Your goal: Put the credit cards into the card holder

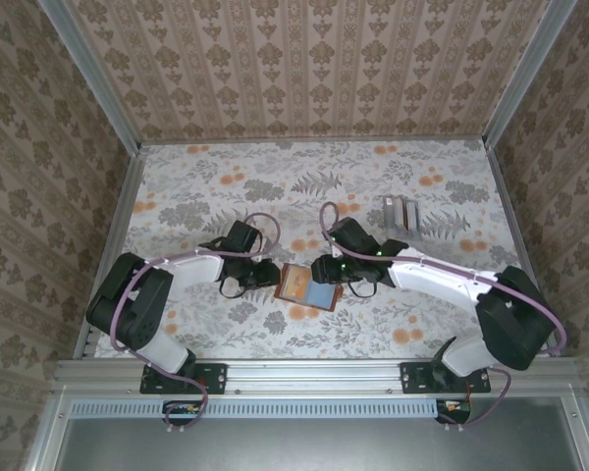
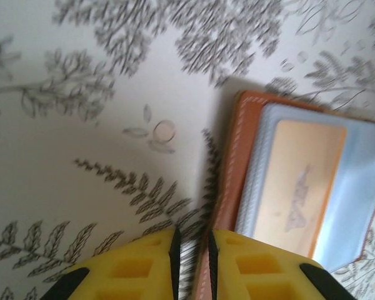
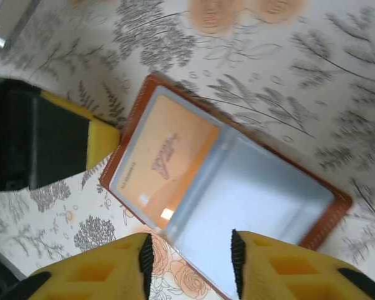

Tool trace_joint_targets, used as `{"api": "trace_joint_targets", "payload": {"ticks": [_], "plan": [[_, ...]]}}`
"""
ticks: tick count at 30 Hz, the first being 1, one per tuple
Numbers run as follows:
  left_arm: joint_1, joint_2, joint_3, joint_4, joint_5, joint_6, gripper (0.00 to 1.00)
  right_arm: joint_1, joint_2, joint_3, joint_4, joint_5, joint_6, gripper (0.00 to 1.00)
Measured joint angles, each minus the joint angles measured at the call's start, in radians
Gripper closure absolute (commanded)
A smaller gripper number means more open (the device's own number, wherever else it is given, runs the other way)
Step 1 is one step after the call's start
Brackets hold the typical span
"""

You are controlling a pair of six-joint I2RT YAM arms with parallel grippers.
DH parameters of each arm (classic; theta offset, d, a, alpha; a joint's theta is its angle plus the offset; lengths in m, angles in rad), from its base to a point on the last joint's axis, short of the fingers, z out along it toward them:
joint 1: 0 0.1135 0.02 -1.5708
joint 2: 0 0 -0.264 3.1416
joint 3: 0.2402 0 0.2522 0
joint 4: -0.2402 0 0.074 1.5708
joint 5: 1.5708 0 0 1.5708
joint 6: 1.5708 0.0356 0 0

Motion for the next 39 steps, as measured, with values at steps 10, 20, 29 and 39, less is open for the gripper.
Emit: {"api": "trace_joint_targets", "payload": {"ticks": [10, 20, 29, 39], "plan": [[-0.017, 0.003, -0.002, 0.027, 0.011, -0.019, 0.74, 0.016, 0.068, -0.087, 0.025, -0.021, 0.192, 0.62], [-0.097, 0.02, -0.005, 0.087, 0.018, -0.079, 0.77, 0.021, 0.085, -0.085, 0.028, 0.002, 0.209, 0.69], [-0.107, 0.017, -0.019, 0.108, 0.016, -0.119, 0.78, 0.041, 0.078, -0.067, -0.053, 0.094, 0.191, 0.57], [-0.181, 0.01, -0.022, 0.106, -0.007, -0.151, 0.8, 0.095, 0.041, -0.077, -0.08, 0.164, 0.235, 0.55]]}}
